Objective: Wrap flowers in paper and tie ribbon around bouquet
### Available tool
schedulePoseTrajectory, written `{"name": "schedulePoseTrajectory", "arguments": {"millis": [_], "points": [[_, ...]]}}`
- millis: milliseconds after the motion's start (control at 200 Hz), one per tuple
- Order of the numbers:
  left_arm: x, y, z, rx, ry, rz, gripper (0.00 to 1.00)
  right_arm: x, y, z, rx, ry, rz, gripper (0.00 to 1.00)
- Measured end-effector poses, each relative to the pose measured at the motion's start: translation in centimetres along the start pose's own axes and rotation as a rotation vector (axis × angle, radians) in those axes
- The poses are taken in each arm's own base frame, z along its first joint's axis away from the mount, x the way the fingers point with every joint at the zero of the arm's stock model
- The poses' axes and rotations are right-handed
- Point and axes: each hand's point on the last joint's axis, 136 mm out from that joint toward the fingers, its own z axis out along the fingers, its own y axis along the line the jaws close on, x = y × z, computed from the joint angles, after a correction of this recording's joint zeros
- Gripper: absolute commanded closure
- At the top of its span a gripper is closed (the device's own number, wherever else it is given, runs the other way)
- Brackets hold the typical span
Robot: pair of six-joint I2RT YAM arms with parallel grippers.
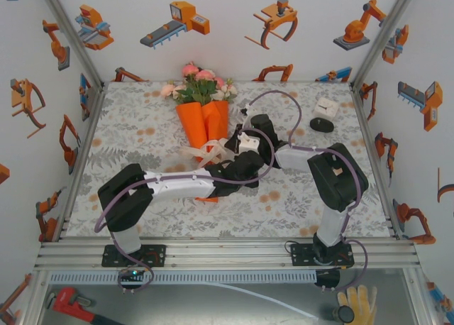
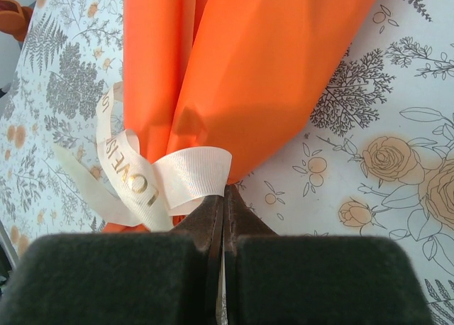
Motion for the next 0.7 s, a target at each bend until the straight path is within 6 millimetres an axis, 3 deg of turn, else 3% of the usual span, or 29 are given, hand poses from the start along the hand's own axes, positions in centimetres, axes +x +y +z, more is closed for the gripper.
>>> {"name": "schedulePoseTrajectory", "arguments": {"millis": [180,315,380,476,596,696], "points": [[-1.0,1.3,-2.8,0.008,-0.053,0.029,0.55,0.0,0.1,0.0,-0.001,0.001,-0.001,1.0],[-5.1,3.7,-6.5,0.018,-0.149,-0.047,0.57,0.0,0.1,0.0,-0.001,0.001,-0.001,1.0],[-7.7,6.9,-7.9,-0.012,-0.207,-0.124,0.57,0.0,0.1,0.0,-0.001,0.001,-0.001,1.0],[-10.0,14.3,-9.5,-0.112,-0.28,-0.25,0.58,0.0,0.1,0.0,-0.001,0.001,-0.001,1.0],[-9.2,22.6,-10.0,-0.257,-0.282,-0.325,0.61,0.1,0.1,0.0,-0.002,0.002,-0.001,1.0],[-7.5,26.1,-9.3,-0.319,-0.21,-0.295,0.62,0.1,0.1,0.0,-0.004,0.003,-0.001,1.0]]}}
